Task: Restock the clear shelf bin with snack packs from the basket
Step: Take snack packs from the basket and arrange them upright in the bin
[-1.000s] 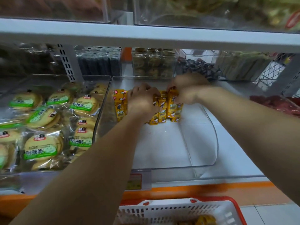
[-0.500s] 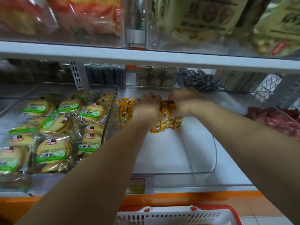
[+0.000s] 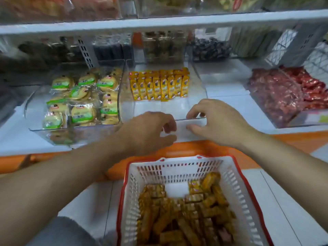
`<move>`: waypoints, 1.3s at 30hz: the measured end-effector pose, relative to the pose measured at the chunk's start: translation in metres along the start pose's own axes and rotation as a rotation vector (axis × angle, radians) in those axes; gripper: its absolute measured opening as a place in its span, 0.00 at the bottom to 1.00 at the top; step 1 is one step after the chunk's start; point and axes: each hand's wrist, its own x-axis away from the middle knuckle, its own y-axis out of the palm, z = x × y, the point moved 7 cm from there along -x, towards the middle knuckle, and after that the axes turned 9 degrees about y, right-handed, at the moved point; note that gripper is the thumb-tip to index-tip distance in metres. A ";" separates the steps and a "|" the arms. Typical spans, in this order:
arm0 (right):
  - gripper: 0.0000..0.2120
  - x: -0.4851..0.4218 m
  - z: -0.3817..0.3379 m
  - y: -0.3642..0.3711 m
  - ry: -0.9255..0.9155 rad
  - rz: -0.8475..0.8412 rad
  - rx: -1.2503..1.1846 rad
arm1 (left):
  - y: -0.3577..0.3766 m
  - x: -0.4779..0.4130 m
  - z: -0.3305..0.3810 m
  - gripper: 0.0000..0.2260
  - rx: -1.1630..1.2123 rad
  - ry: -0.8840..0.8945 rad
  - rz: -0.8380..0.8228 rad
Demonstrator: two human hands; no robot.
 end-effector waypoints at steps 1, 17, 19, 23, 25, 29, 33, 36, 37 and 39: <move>0.11 0.012 0.007 0.017 0.018 -0.073 0.007 | 0.022 0.007 0.003 0.10 -0.013 -0.001 -0.102; 0.27 0.120 0.171 0.317 0.390 -0.611 0.045 | 0.347 0.051 -0.092 0.20 0.221 -0.497 -0.462; 0.27 0.127 0.169 0.340 0.305 -0.609 0.109 | 0.373 0.050 -0.096 0.22 0.272 -0.480 -0.482; 0.26 0.127 0.162 0.378 0.153 -0.707 0.154 | 0.416 0.040 -0.104 0.31 0.312 -0.379 -0.638; 0.34 0.125 0.164 0.390 0.183 -0.851 0.123 | 0.428 0.040 -0.109 0.37 0.335 -0.343 -0.736; 0.40 0.121 0.168 0.407 0.131 -0.987 0.295 | 0.442 0.037 -0.119 0.43 0.247 -0.252 -0.772; 0.38 0.117 0.161 0.408 0.127 -1.000 0.365 | 0.446 0.031 -0.117 0.40 0.246 -0.214 -0.767; 0.39 0.116 0.157 0.408 0.150 -1.017 0.373 | 0.445 0.033 -0.118 0.35 0.323 -0.255 -0.767; 0.40 0.117 0.157 0.409 0.172 -1.023 0.355 | 0.445 0.034 -0.118 0.34 0.335 -0.266 -0.775; 0.40 0.118 0.159 0.408 0.245 -1.025 0.267 | 0.444 0.034 -0.118 0.35 0.351 -0.273 -0.784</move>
